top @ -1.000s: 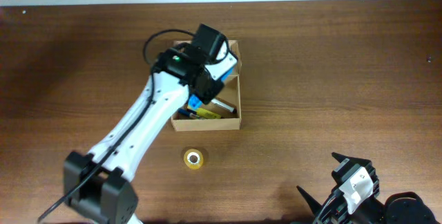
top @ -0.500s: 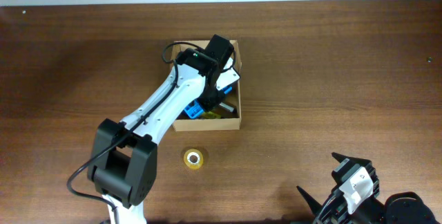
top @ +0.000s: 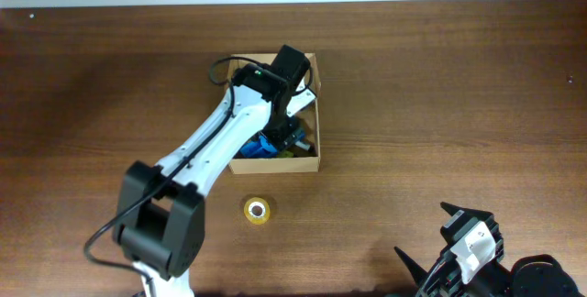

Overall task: Pack container
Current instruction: 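Carry the blue holder over the box and drop it inside, then move the left gripper to the yellow tape roll and grasp it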

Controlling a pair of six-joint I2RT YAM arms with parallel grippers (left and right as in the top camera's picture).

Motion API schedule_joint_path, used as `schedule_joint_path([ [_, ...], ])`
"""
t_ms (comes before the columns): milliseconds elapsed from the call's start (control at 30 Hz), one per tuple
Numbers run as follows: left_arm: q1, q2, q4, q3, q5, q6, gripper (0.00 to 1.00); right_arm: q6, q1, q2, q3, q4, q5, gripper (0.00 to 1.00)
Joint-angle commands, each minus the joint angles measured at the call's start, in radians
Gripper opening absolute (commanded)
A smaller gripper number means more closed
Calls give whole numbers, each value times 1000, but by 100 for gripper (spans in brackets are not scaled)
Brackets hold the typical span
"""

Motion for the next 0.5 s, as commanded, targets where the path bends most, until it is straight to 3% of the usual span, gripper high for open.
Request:
schedule_joint_path([
  [0, 2, -138, -35, 12, 37, -229, 77, 9, 0, 0, -2, 2, 8, 99],
  [233, -1, -308, -167, -18, 53, -646, 80, 9, 0, 0, -2, 2, 8, 99],
  [467, -45, -525, -112, -307, 98, -942, 79, 9, 0, 0, -2, 2, 8, 99],
])
